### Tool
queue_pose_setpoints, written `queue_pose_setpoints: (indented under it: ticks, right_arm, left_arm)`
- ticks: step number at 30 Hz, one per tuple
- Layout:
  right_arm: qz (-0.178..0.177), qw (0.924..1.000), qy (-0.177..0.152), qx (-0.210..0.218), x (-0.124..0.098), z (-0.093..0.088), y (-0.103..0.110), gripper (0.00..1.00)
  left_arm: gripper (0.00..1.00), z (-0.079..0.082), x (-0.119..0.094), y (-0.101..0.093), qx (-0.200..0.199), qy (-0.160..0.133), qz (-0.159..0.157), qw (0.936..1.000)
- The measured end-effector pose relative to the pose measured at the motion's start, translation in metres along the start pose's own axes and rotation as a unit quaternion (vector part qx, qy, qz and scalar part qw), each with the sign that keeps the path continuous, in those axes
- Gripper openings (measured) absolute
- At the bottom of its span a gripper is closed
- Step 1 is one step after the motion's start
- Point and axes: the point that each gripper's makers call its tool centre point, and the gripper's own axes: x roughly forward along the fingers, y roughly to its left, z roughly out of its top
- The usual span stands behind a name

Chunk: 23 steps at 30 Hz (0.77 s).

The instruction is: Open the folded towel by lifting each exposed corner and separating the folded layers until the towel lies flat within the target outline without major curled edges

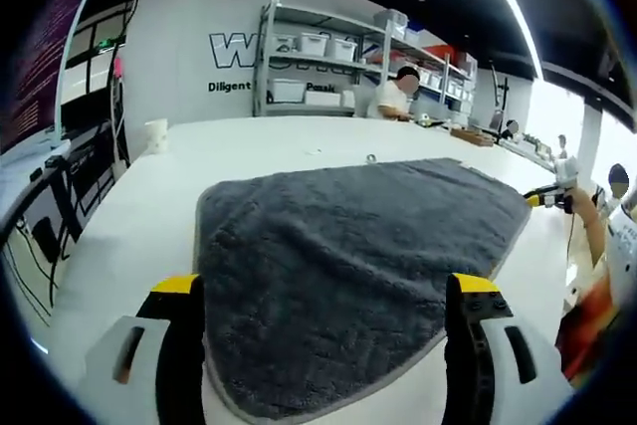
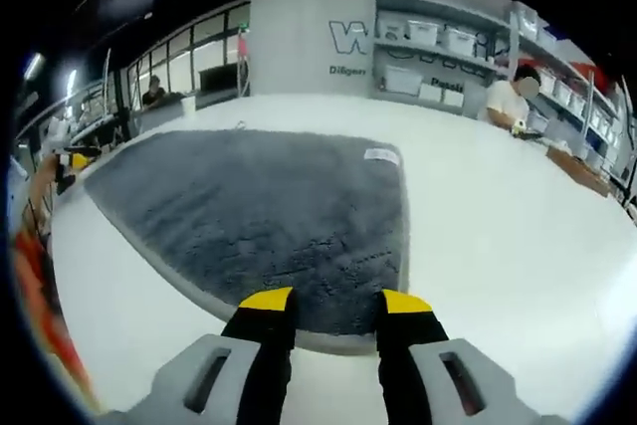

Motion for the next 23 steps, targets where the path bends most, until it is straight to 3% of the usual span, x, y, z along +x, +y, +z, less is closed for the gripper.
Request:
queue_pose_setpoints:
  ticks: [3,8,11,14,17,23]
  right_arm:
    - [-0.004,1.0,0.001,-0.003,0.0,0.001,-0.001,0.29]
    - [-0.071,0.9974,0.011,-0.001,-0.005,0.006,-0.02,0.54]
    - [-0.075,0.9971,0.003,0.012,-0.009,0.011,-0.022,0.56]
    - [-0.067,0.9972,-0.011,0.03,-0.015,0.019,-0.017,0.64]
    - [-0.055,0.9972,-0.029,0.043,-0.016,0.026,-0.007,0.97]
    - [-0.024,0.9992,-0.023,0.02,-0.014,0.026,0.016,1.0]
  left_arm:
    - [1.0,0.001,-0.003,0.002,-0.004,-0.004,0.003,1.0]
    - [1.0,0.0,-0.009,0.005,-0.005,-0.003,0.008,0.9999]
    - [1.0,-0.001,-0.013,0.01,-0.008,0.0,0.02,0.9998]
    - [1.0,-0.004,-0.019,0.016,-0.012,0.001,0.03,0.9995]
    - [1.0,-0.007,-0.022,0.018,-0.017,0.003,0.035,0.9992]
    - [1.0,-0.015,-0.023,0.017,-0.024,0.012,0.036,0.999]
